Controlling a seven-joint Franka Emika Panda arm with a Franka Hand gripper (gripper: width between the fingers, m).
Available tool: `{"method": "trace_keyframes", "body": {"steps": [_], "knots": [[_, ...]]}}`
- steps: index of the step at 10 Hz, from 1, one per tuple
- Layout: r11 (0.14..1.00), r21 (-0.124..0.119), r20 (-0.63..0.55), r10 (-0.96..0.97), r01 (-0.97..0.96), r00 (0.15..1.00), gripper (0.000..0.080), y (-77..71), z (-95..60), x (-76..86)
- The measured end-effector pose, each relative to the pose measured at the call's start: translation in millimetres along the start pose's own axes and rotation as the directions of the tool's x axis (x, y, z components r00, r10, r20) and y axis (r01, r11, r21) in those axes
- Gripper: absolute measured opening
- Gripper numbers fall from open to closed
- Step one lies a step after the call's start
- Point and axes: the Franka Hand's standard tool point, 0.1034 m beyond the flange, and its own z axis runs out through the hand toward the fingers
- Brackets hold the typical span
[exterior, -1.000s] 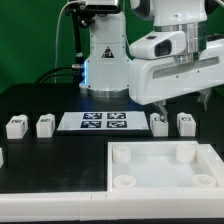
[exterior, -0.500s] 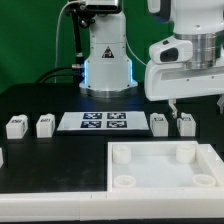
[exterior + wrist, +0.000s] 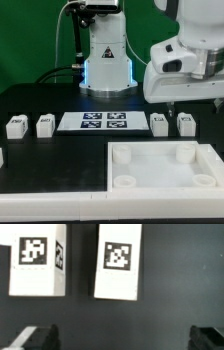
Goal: Assemble one leg
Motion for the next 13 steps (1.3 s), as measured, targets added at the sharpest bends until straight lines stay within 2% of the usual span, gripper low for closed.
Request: {"method": "trace_keyframes", "body": {"steps": [1,3,4,7,11,13], "knots": [[1.0,-0.012,0.109,0.001,0.0,0.994,0.0649,0.1,7.6,-8.8],[1.0,-0.028,0.281,0.011,-0.004,0.96,0.0649,-4.6,13.4,-13.6],[1.0,-0.028,0.32,0.015,-0.007,0.947,0.0649,-9.0,9.3,-6.4],[1.0,-0.025,0.316,0.014,-0.006,0.949,0.0649,-9.3,11.6,-4.2],[0.998,-0.046,0.357,0.047,-0.033,0.933,0.0649,-6.9,46.0,-18.2],[0.997,-0.055,0.374,0.062,-0.044,0.925,0.0649,-8.1,53.5,-20.8]]}}
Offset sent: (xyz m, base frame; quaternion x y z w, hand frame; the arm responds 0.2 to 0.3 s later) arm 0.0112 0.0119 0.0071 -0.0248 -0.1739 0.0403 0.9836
